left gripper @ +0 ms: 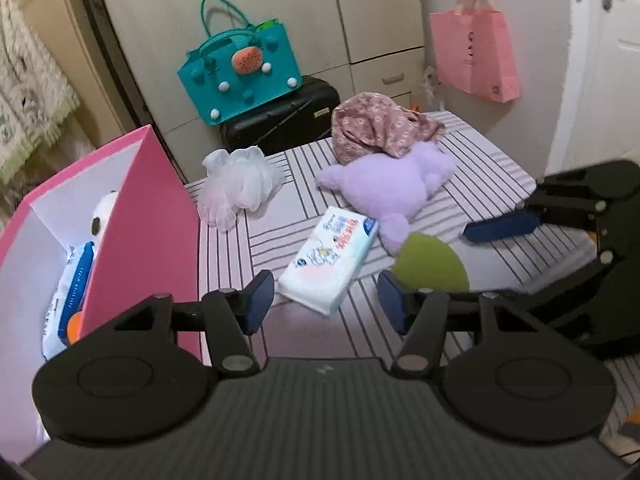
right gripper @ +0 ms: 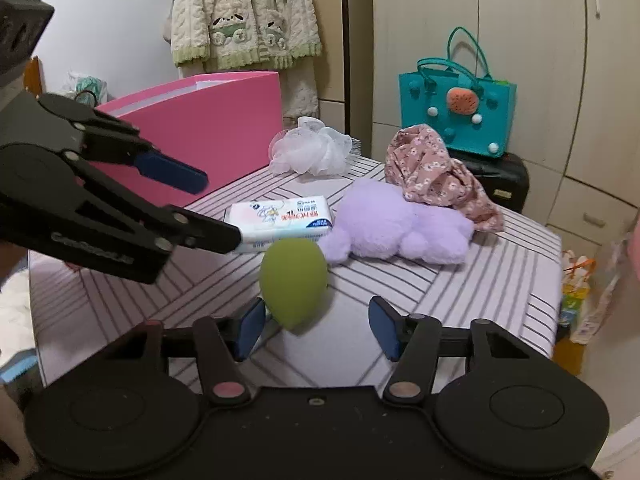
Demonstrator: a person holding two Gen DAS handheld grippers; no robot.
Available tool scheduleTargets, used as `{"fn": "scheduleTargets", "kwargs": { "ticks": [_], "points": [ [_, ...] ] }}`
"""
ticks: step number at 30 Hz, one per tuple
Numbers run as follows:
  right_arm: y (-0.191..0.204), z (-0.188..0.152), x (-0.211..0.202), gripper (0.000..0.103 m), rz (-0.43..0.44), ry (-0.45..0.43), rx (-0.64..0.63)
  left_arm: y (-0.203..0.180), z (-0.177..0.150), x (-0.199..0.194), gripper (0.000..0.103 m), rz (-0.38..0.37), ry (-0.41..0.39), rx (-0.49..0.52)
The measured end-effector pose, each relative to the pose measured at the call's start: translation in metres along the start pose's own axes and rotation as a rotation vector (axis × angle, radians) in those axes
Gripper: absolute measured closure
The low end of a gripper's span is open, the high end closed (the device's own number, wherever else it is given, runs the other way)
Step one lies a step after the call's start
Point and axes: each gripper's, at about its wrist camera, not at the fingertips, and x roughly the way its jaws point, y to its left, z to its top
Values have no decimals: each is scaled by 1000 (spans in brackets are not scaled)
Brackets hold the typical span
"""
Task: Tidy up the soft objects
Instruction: 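Grasp the white tissue pack with left tool while right tool grasps green sponge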
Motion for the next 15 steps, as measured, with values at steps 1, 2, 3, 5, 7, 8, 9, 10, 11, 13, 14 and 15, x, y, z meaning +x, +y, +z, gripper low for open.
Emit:
{"fn": "scheduleTargets", "kwargs": {
  "ticks": [1,2,3,5,7,8,9,10,11,13,14,15],
  "points": [
    [-2,2,2,43,21,-4,7,1,2,4,46,-1,5,-13],
    [-3,3,3,46,36,-6,12,2,5,8,46,1,8,-22],
    [-4,4,4,49,53,-7,17,4,10,11,46,-9,16,-33],
    [-7,7,4,64,104,-10,36,9,20,16,46,-57,26,-65],
    [-8,8,1,64,95,-17,46,13,30,18,46,-99,23,-87],
    [-7,8,-2,65,77,-18,41,13,33,19,46,-110,19,-93],
    [-8,7,-4,65,68,-19,39,12,35,21,46,-111,20,-95],
    [-8,6,-6,65,59,-19,44,12,36,24,46,-111,24,-92],
    [-9,5,-9,65,49,-15,51,12,36,28,46,-117,31,-97],
    [-11,3,-13,65,27,-6,60,15,34,34,46,-122,43,-119],
    [-12,1,-15,65,21,-4,64,15,33,37,46,-118,46,-126],
    [-14,1,-17,65,20,-1,68,15,32,39,46,-107,49,-124]
  ]
}}
